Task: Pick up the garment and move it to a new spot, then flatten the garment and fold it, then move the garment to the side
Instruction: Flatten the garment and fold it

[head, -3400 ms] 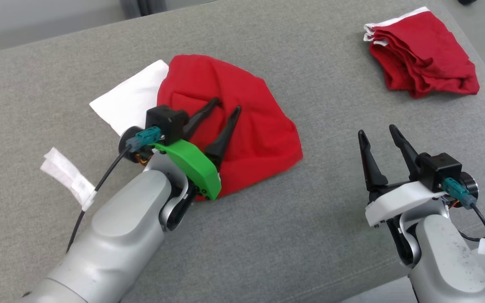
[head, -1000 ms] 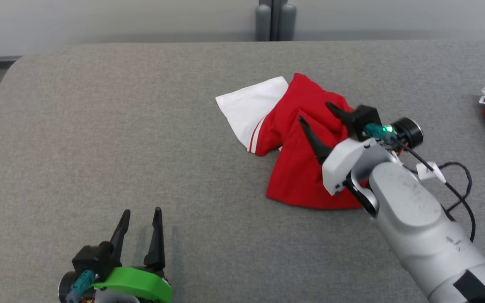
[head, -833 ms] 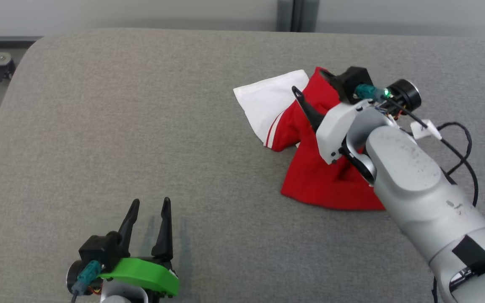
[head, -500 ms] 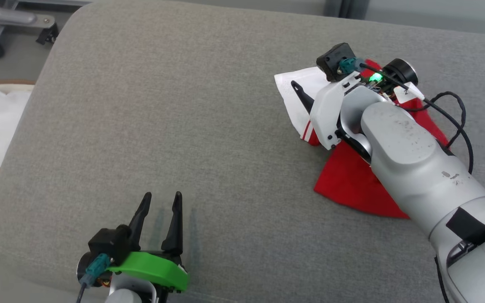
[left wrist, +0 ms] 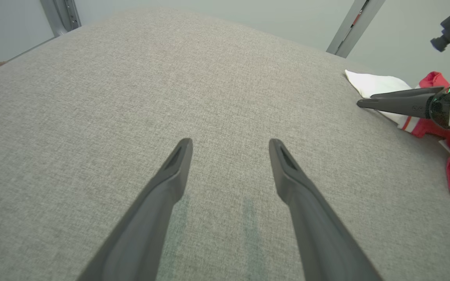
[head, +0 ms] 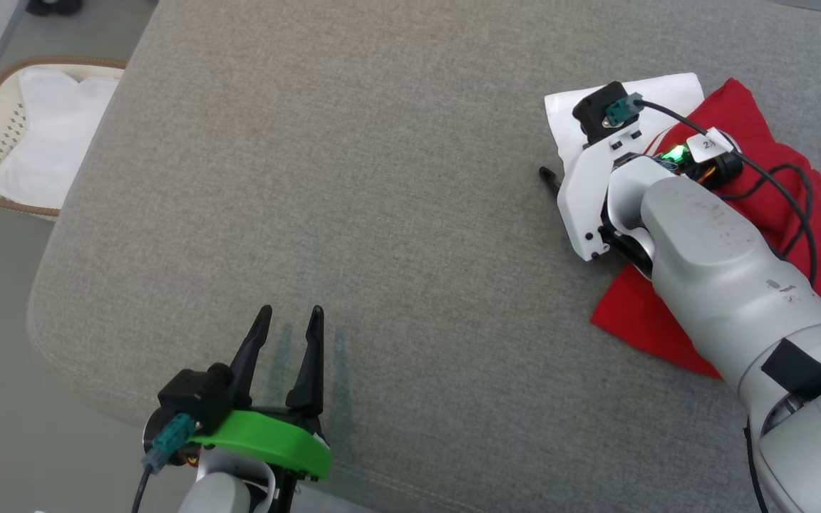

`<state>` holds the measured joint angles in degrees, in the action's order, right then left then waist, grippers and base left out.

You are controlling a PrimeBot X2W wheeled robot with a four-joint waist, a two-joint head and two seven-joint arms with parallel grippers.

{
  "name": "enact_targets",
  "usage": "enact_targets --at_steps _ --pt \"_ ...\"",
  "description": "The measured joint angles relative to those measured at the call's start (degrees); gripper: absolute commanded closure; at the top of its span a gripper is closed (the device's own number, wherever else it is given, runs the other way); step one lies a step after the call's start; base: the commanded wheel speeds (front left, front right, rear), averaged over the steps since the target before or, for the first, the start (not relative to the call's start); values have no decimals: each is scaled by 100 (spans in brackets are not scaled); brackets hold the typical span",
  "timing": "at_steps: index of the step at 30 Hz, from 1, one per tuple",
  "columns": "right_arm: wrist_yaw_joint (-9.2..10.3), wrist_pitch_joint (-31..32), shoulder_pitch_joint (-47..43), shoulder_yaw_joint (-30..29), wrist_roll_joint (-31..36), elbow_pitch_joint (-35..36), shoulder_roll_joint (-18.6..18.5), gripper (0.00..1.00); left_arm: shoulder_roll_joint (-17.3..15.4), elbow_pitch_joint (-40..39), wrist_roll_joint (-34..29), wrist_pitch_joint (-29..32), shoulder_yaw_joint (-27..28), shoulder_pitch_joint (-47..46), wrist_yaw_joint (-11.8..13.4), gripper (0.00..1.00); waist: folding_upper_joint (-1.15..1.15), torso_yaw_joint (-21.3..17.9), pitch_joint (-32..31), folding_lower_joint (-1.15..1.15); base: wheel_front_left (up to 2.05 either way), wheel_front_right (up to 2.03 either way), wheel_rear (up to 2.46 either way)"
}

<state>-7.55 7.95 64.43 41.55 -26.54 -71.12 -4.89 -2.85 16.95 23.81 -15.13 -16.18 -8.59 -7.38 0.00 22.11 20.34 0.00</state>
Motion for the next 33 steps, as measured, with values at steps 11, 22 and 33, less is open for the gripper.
enact_targets --at_steps 11,22,33 --pt "1 -791 196 -153 107 -178 -27 100 0 67 43 0 1 -19 0 0 0 -54 63 0 0 0 0" --pt "3 -2138 697 -189 -314 890 175 100 1 98 -27 0 30 -2 0 0 0 -126 -216 0 0 0 0" --pt "3 -2297 1458 -896 -888 3128 223 100 2 144 -272 0 171 204 0 0 0 -351 -659 0 0 0 0"
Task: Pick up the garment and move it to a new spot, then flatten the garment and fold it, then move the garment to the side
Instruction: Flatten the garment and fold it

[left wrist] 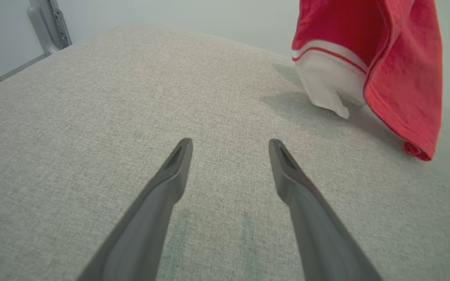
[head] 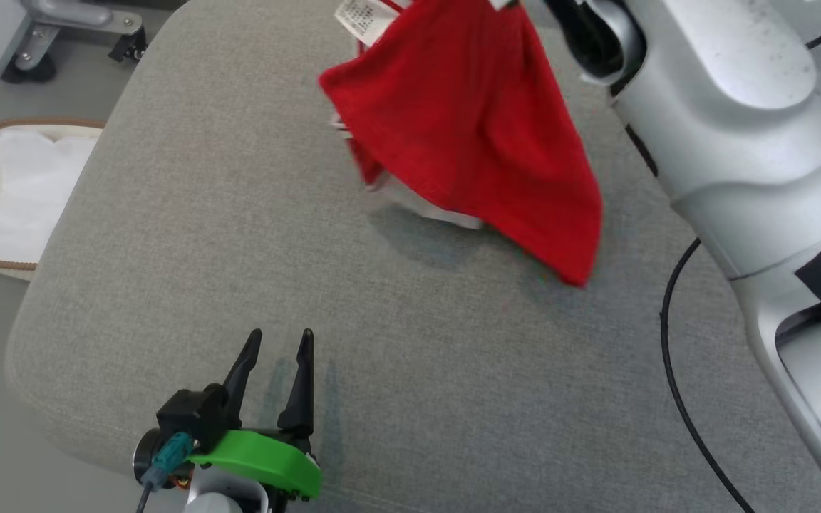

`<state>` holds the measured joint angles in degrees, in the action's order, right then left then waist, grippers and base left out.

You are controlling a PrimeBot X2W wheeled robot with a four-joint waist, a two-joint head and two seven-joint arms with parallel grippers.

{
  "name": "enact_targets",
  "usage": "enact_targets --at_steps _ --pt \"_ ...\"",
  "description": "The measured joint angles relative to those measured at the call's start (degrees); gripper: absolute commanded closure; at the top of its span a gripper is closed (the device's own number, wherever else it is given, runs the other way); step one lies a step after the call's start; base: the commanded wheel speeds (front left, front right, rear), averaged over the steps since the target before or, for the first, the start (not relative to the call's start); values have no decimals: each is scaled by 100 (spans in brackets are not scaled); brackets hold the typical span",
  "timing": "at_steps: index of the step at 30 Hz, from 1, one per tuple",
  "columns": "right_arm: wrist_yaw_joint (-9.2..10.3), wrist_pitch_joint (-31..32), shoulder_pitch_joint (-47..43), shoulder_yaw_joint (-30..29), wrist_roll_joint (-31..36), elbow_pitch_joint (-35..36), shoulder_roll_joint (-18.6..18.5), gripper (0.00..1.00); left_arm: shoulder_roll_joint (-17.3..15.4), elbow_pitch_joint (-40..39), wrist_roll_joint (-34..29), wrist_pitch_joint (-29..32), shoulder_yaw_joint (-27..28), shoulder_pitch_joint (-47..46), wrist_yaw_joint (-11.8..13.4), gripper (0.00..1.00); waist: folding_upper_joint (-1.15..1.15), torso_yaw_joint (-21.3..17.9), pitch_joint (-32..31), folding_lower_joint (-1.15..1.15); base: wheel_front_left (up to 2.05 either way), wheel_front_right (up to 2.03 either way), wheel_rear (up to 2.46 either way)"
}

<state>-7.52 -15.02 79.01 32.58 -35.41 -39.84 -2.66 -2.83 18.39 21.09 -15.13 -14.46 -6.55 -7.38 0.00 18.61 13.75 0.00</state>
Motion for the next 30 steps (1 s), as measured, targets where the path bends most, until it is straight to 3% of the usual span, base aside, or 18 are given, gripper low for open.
enact_targets --at_steps 4,9,17,22,23,24,25,26,30 --pt "0 1 -183 -873 530 138 -14 100 -2 -1 -86 0 130 37 0 0 0 -178 -103 0 0 0 0" --pt "0 1 -814 -1848 1292 -225 -121 100 -2 -41 -165 0 237 49 0 0 0 -447 -198 0 0 0 0" --pt "0 2 -2737 -3316 2137 -868 -757 100 0 -102 -205 0 118 33 0 0 0 -876 -247 0 0 0 0" --pt "0 2 -3718 -4268 2562 -946 -884 100 0 -100 -226 0 15 -5 0 0 1 -1047 -242 0 0 0 0" --pt "0 2 -3863 -4373 2683 -953 -878 95 1 -98 -233 0 -1 -6 0 0 1 -1074 -242 0 0 0 0" --pt "0 2 -3977 -4509 2767 -959 -851 58 1 -96 -247 0 -21 -7 0 0 1 -1100 -243 0 0 0 0" --pt "0 2 -4037 -4601 2808 -945 -816 10 0 -94 -264 0 -25 -8 0 0 1 -1119 -243 0 0 0 0" --pt "0 3 -4089 -4657 2878 -879 -771 0 1 -91 -266 0 -24 -10 0 0 1 -1142 -242 0 0 0 0" --pt "0 2 -4125 -4777 3147 -583 -658 0 1 -62 -283 0 -44 -20 0 0 0 -1204 -246 0 0 0 0"
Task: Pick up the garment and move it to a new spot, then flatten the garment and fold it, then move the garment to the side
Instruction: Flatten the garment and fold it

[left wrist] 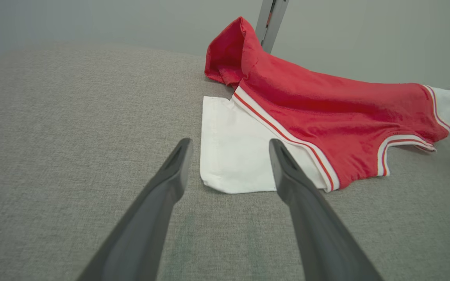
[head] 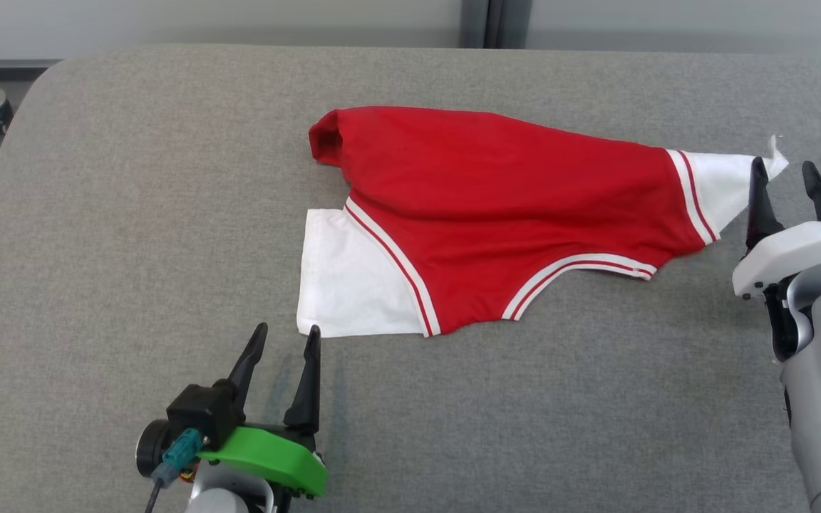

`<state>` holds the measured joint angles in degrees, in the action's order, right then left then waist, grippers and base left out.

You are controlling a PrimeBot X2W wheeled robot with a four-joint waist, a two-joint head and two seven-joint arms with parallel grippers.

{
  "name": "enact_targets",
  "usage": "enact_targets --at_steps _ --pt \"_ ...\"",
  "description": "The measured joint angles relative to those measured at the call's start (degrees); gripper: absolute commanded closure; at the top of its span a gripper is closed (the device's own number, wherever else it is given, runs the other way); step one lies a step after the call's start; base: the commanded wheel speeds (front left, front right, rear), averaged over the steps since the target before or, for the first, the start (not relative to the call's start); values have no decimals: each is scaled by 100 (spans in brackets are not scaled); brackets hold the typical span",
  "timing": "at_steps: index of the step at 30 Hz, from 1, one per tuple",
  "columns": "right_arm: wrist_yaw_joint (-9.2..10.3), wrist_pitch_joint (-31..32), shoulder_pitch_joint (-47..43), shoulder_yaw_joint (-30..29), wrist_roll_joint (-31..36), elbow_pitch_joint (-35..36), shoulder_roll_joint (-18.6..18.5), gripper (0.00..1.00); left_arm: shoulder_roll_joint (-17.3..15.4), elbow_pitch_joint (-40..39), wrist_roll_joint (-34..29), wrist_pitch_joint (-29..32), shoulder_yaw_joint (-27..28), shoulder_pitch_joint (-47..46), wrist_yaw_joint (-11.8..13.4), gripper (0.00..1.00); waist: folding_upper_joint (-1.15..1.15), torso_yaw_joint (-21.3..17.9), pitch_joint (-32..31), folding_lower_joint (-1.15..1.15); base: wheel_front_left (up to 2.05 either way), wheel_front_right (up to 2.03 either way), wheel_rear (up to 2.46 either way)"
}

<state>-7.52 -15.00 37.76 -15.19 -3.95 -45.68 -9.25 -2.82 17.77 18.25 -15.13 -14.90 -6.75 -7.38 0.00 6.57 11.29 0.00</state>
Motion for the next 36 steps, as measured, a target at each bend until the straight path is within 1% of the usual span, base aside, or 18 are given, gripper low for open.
enact_targets --at_steps 3,5,7,10,15,18,20,22,24,29,33,34,35,36 --pt "0 0 -66 11 76 271 104 0 0 31 -1 0 -19 -1 0 0 0 -9 -43 0 0 0 0" --pt "0 -1 -122 200 156 478 170 0 -1 46 -1 0 -35 2 0 0 0 -8 -89 0 0 0 0" --pt "-1 -1 -213 407 64 644 278 0 0 56 -13 0 -44 12 0 0 0 -2 -134 0 0 0 0" --pt "-1 -1 -370 1010 -204 854 389 0 0 58 -15 0 -44 37 0 0 0 11 -192 0 0 0 0" --pt "-1 -1 -667 2597 -825 984 465 0 -1 56 -15 0 -65 65 0 0 0 63 -224 0 0 0 0" --pt "-1 -1 -755 3492 -1195 894 390 0 -1 54 -13 0 -82 70 0 0 0 97 -205 0 0 0 0" --pt "-1 -1 -759 3941 -1360 789 282 0 -1 53 -1 0 -92 70 0 0 0 123 -182 0 0 0 0" --pt "-1 -1 -761 4298 -1564 644 197 0 -1 51 11 0 -114 70 0 0 0 155 -147 0 0 0 0" --pt "-1 0 -758 4601 -1623 442 101 0 -1 48 22 0 -116 69 0 0 0 188 -119 0 0 0 0" --pt "-1 3 -678 5083 -1822 -19 8 0 -1 21 36 0 -110 54 0 0 0 254 -7 0 0 0 0" --pt "-1 -18 -499 5182 -1852 -261 22 0 -1 20 65 0 -90 34 0 0 0 295 80 0 0 0 0" --pt "-1 -24 -471 5190 -1871 -310 45 12 -1 18 73 0 -91 20 0 0 0 305 98 0 0 0 0" --pt "-1 -25 -436 5209 -1871 -345 63 55 -1 16 77 0 -88 16 0 0 0 315 113 0 0 0 0" --pt "-1 -25 -417 5210 -1872 -350 71 76 -1 18 77 0 -87 15 0 0 0 321 122 0 0 0 0"
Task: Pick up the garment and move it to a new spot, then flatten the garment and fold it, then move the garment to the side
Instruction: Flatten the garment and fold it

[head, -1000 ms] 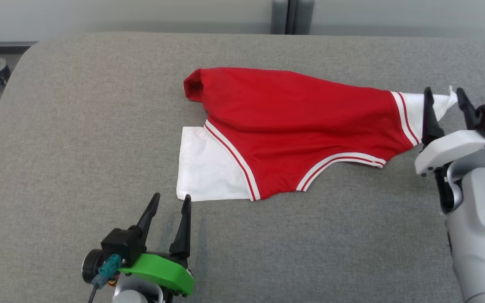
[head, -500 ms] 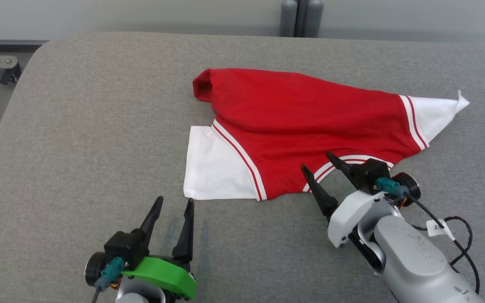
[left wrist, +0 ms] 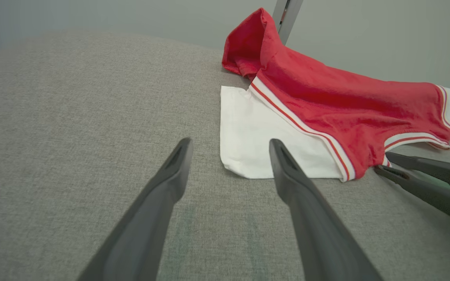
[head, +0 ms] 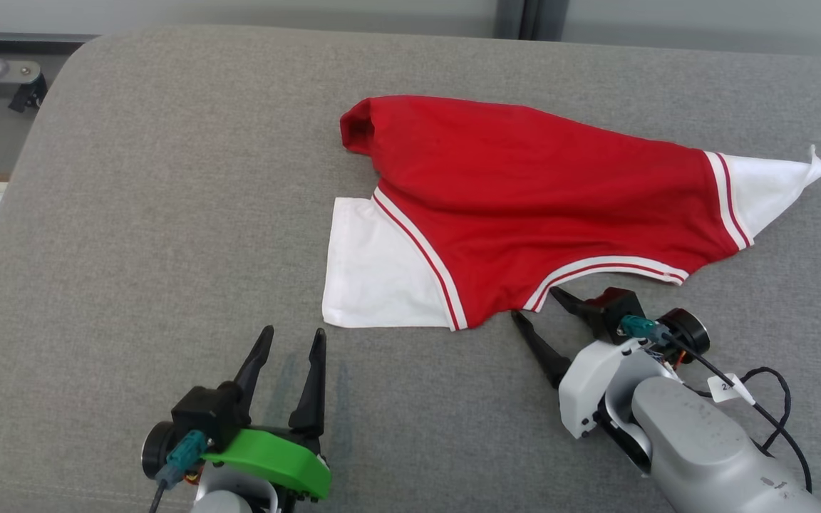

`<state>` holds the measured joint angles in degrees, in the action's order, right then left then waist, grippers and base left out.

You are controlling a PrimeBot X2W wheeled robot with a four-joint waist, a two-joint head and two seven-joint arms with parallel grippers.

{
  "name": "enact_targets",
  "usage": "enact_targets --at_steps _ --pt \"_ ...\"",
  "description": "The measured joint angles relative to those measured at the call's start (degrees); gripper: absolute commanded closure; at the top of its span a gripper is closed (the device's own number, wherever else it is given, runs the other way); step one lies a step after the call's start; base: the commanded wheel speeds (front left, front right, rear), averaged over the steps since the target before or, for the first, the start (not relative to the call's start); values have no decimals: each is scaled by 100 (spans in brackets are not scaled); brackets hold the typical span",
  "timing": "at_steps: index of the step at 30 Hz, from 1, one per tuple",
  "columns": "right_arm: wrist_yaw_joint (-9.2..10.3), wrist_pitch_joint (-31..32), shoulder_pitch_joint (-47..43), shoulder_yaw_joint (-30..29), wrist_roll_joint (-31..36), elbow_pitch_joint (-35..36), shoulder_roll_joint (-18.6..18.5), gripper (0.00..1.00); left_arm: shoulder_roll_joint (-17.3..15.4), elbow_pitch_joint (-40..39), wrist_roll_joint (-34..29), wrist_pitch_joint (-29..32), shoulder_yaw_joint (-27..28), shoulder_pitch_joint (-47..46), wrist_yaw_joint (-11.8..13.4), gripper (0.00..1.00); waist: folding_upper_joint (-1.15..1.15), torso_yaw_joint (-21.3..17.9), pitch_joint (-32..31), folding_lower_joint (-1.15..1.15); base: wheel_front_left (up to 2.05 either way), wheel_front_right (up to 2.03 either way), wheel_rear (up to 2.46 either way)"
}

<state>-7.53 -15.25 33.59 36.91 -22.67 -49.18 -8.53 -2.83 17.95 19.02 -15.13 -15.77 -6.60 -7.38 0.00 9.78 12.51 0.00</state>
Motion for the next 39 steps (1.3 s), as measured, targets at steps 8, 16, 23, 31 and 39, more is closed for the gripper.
enact_targets --at_steps 8,16,23,31,39 --pt "1 11 -140 -403 0 347 -43 100 -1 8 0 0 59 -7 0 0 0 -60 -27 0 0 0 0" --pt "1 11 -665 -1093 34 808 -158 100 0 4 -40 0 92 3 0 0 0 -286 -142 0 0 0 0" --pt "1 12 -1124 -1705 -22 1185 -398 100 0 8 -73 0 104 60 0 0 0 -526 -265 0 0 0 0" --pt "1 31 -1449 -2074 -403 991 -1173 100 0 20 -91 0 73 65 0 0 0 -803 -384 0 0 0 0" --pt "1 27 -1413 -2539 -378 746 -1468 0 1 63 -92 0 1 63 0 0 0 -968 -403 0 0 0 0"
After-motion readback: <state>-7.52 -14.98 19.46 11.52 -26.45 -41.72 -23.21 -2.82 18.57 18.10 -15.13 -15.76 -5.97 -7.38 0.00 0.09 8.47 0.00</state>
